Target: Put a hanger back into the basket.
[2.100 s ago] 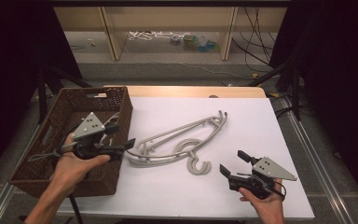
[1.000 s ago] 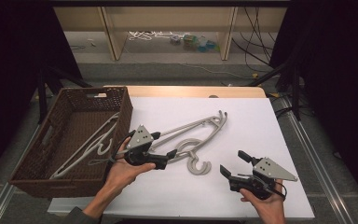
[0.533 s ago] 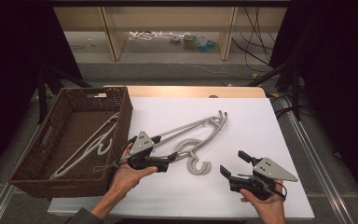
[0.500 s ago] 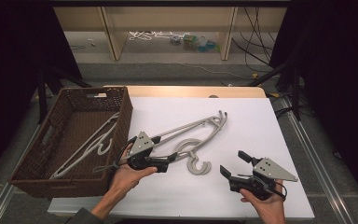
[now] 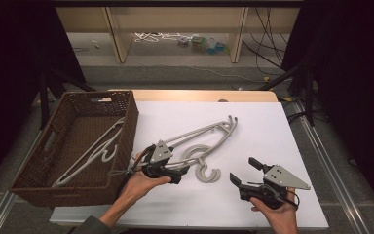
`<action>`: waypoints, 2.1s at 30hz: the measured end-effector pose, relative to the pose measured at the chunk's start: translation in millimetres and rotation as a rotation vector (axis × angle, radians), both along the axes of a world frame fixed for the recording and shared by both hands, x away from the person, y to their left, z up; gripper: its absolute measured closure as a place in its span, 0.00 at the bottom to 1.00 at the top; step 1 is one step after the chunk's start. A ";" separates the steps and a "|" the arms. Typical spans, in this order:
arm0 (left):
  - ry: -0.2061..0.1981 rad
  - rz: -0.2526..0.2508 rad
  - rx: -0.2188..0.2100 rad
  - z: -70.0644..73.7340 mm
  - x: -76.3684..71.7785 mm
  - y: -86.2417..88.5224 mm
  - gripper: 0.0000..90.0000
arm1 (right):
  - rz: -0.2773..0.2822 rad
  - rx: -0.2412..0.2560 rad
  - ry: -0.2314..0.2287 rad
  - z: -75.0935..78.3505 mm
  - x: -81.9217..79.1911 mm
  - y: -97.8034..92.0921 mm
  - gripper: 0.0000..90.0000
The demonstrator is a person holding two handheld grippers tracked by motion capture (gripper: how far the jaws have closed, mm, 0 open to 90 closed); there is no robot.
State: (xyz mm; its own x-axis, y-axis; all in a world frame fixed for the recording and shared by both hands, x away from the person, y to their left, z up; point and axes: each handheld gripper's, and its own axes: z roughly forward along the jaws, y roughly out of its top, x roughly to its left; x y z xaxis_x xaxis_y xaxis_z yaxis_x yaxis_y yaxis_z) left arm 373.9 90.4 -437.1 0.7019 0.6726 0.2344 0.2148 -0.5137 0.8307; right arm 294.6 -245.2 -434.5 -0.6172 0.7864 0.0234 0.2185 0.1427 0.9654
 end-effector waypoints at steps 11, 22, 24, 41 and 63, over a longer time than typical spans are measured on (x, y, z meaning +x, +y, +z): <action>0.200 -0.096 0.053 -25.1 11.6 -18.5 0.24 | 0.012 0.016 0.025 -0.5 -1.8 3.2 0.19; 0.273 -0.090 0.097 -35.2 27.7 -26.7 0.30 | 0.006 0.006 0.018 0.1 -2.5 4.8 0.20; 0.297 -0.088 0.102 -37.1 30.8 -26.3 0.33 | 0.020 0.023 0.022 -1.0 -1.7 5.8 0.20; 0.386 -0.101 0.122 -45.2 43.0 -30.1 0.56 | 0.022 0.023 0.023 -1.1 -1.3 5.9 0.20; 0.339 -0.204 0.140 -28.8 40.8 -23.4 0.84 | 0.018 0.002 0.026 0.2 -1.5 3.7 0.20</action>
